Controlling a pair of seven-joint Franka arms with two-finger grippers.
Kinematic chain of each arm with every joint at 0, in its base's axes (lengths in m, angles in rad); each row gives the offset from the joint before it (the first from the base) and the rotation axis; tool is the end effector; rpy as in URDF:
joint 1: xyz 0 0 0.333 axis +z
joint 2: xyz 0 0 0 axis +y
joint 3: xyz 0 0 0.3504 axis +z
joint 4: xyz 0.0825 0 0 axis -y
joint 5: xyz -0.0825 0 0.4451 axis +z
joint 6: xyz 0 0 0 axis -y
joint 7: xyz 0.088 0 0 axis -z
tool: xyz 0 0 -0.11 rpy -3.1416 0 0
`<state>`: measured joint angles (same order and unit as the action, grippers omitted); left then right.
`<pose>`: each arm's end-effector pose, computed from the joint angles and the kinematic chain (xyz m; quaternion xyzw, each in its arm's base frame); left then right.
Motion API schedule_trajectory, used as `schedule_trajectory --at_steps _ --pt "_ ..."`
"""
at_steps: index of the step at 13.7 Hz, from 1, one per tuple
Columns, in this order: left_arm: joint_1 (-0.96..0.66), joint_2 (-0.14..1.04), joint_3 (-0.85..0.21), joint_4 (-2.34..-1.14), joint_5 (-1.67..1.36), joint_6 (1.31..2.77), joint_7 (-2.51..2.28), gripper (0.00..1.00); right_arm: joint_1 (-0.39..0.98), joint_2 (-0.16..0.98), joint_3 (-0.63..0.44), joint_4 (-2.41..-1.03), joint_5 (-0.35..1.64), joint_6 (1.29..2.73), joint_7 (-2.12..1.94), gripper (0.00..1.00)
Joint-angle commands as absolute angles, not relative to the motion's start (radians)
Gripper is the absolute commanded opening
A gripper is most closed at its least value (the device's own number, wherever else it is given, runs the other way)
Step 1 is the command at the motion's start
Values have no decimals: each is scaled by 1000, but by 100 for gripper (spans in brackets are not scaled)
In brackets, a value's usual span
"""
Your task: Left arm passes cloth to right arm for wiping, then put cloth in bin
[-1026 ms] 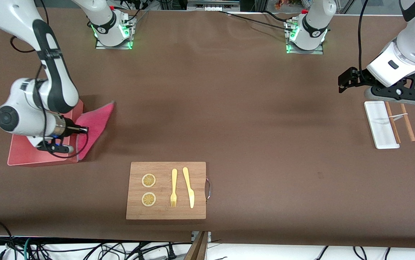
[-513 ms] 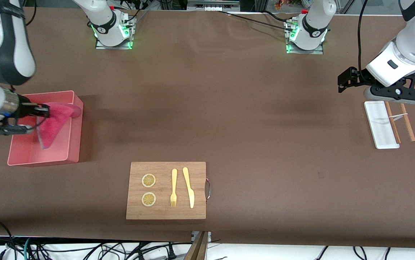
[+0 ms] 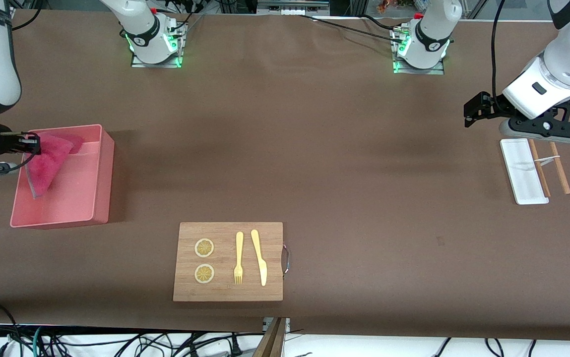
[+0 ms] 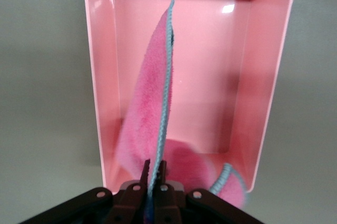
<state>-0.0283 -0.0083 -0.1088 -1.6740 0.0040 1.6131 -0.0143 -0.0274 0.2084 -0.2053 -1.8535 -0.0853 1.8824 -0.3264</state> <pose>0.6069 -0.0836 0.6095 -0.9978 0.0615 0.0261 0.0044 0.6336 -0.1511 0.4009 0.9923 0.0634 -0.1009 0.0339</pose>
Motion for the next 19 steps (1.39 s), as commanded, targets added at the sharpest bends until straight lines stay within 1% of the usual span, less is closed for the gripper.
schedule_trajectory --at_steps 1,2,5,8,10,14,15,19 --pt "-26 -8 -114 -1657 15 1597 -5 100 -38 230 -196 -1855 -92 1901 -328 47" --pt "-26 -8 -115 -1657 15 1597 -6 100 -38 230 -196 -1855 -84 1905 -330 99" --pt "-26 -8 -114 -1657 15 1597 -6 100 -38 200 -190 -1842 -16 1901 -339 100" --pt "-26 -8 -114 -1657 15 1597 -5 100 -37 128 -135 -1835 -12 1865 -292 100" --pt "-26 -8 -115 -1657 15 1597 -6 100 -37 63 -95 -1830 -12 1813 -224 100" --pt "-26 -8 -115 -1657 15 1597 -6 100 -35 -21 -40 -1741 9 1639 -163 100" --pt "-26 -8 -115 -1657 15 1597 -6 100 -35 -40 -32 -1732 8 1614 -153 100" --pt "-26 -9 -117 -1657 15 1597 -6 100 -34 -78 -31 -1730 11 1595 -155 100"
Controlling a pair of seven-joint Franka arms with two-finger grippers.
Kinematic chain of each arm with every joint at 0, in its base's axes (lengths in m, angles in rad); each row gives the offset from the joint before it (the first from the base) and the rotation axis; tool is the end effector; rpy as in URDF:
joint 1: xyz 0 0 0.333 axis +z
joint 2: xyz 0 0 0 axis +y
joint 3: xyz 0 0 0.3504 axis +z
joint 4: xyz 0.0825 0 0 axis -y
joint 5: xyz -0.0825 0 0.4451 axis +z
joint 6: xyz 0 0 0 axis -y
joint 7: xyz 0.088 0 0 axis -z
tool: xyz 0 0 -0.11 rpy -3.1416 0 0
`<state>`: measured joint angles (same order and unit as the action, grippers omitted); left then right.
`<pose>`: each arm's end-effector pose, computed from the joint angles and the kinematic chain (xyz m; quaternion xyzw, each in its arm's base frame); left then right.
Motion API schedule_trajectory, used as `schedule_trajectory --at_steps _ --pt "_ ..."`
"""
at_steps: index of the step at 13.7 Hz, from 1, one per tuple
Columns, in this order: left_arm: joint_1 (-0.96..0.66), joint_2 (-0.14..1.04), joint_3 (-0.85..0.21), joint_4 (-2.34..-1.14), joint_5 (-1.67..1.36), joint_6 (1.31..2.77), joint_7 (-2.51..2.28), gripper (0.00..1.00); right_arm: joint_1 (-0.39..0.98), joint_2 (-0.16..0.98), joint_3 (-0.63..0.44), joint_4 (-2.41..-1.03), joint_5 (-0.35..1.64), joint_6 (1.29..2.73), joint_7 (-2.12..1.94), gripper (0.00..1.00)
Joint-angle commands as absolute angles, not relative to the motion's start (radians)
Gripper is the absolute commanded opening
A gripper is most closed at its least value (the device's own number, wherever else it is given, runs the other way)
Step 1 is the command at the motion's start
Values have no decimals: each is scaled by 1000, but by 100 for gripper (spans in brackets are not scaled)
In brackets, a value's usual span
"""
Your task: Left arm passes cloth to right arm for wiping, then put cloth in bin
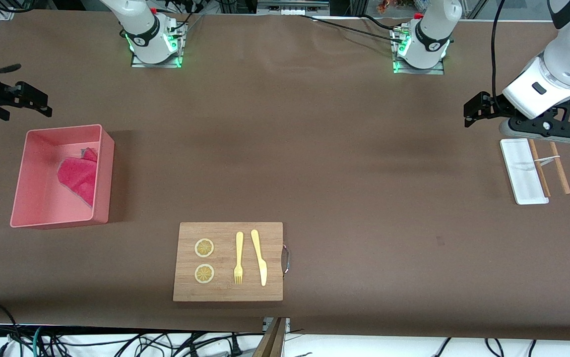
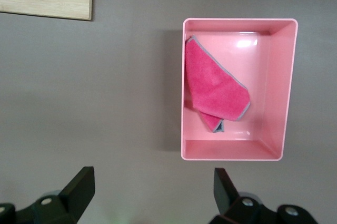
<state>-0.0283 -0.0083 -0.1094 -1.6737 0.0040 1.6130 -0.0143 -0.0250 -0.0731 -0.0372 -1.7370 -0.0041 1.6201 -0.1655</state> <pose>0.6068 -0.0839 0.6097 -0.9977 0.0618 0.0260 0.0044 0.5894 -0.0379 0.6155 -0.9984 -0.0518 0.0219 0.0018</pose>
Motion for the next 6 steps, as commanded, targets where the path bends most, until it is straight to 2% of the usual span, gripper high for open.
schedule_trajectory --at_steps 1,6 --pt "-26 -9 -117 -1658 17 1597 -6 100 -34 -80 -29 -1729 15 1592 -156 100" --pt "-28 -8 -117 -1657 17 1597 -6 100 -34 -83 1 -1720 15 1548 -118 100"
